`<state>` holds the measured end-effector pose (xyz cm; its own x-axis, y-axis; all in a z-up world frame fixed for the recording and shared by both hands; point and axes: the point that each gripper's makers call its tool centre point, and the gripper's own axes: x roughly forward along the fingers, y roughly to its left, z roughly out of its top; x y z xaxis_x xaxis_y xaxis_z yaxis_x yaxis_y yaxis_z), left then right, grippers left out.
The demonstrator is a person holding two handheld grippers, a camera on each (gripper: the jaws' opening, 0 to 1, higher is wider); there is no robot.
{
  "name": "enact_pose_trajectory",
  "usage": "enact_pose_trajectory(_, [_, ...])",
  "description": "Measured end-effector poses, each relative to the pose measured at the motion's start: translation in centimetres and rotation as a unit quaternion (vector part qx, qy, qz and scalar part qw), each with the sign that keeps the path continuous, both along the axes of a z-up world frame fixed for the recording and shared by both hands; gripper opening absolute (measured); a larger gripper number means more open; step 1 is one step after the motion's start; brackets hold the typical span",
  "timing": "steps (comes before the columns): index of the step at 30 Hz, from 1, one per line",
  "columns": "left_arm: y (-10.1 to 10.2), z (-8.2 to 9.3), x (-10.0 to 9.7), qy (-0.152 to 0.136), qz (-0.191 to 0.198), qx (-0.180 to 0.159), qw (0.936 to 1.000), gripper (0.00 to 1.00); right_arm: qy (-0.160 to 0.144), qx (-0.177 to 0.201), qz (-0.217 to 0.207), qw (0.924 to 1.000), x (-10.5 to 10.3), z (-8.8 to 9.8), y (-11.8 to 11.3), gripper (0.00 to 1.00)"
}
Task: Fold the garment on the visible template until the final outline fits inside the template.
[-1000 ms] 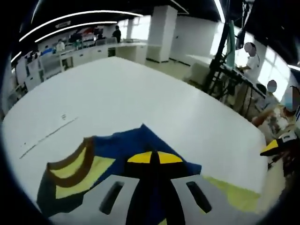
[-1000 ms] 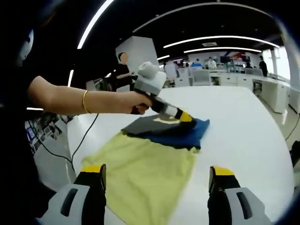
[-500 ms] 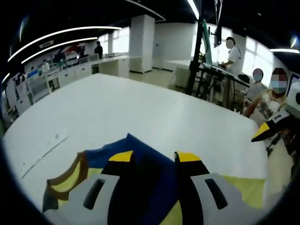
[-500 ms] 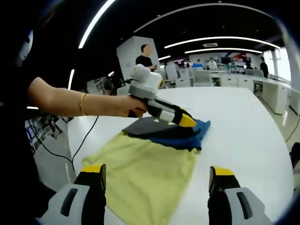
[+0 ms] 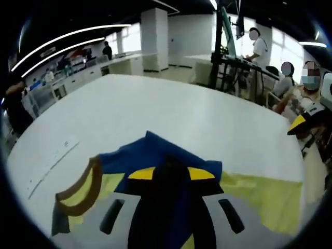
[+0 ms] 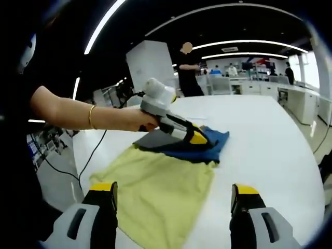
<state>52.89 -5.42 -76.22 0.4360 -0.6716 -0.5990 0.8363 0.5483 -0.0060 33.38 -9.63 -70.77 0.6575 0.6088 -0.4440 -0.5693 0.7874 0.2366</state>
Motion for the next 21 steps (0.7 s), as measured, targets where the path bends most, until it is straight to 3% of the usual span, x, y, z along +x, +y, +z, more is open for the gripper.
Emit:
enact_pose_trajectory(2, [-0.2,0.1,-0.4,0.006,-0.002,-0.007,1.0000,0.01,0.000,0.000,-0.001,1.0000,0.0,0.0,0.0,0.89])
enact_pose_trajectory(12, [-1.1,-0.2,-2.7,0.041,0.025,-0.045,0.9978,0.01,-0.002,0.002,0.003,1.0000,0.0,0.0,0.2,0.89])
enact_pose_trajectory(21, [-2.0,-2.5,-5.4,0.072,0.020,-0.044,0.9963,0.07,0.000,0.004,0.003,1.0000,-0.1,-0.1,0.3,0.89])
